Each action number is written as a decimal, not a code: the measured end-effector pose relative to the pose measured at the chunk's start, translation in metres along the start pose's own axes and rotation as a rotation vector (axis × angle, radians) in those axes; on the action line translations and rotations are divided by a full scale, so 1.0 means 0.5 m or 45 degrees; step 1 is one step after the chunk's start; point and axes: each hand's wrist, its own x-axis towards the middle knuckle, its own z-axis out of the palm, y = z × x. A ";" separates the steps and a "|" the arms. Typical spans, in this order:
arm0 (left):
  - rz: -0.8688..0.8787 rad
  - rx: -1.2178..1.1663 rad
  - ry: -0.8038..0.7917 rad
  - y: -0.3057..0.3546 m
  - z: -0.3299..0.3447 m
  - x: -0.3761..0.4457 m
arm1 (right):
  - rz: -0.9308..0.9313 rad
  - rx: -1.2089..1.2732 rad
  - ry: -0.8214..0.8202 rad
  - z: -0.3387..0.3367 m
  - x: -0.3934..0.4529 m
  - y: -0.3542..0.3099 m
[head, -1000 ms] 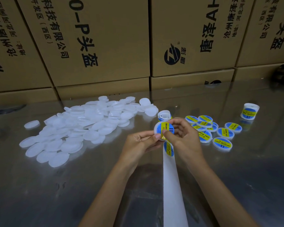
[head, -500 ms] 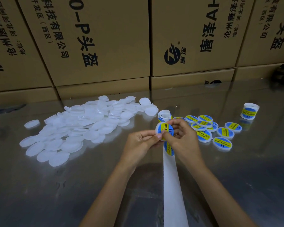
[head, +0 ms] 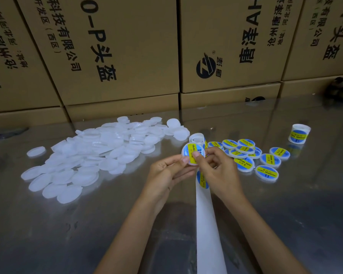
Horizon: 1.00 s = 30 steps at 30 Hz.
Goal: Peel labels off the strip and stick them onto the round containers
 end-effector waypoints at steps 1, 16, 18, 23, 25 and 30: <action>-0.020 -0.015 -0.013 0.000 0.000 -0.001 | -0.017 0.026 -0.002 0.001 -0.002 0.001; 0.161 0.346 0.148 0.011 0.011 -0.012 | -0.156 -0.019 -0.139 -0.010 -0.006 -0.008; 0.178 0.318 0.199 0.012 0.010 -0.010 | -0.099 0.046 -0.195 -0.008 -0.008 -0.014; 0.221 0.270 0.288 0.013 -0.001 -0.008 | -0.030 0.163 -0.382 0.003 -0.012 -0.016; 0.213 0.260 0.295 0.011 0.000 -0.007 | -0.052 0.182 -0.380 0.003 -0.010 -0.009; 0.200 0.319 0.258 0.013 -0.003 -0.007 | -0.090 0.193 -0.326 0.000 -0.013 -0.003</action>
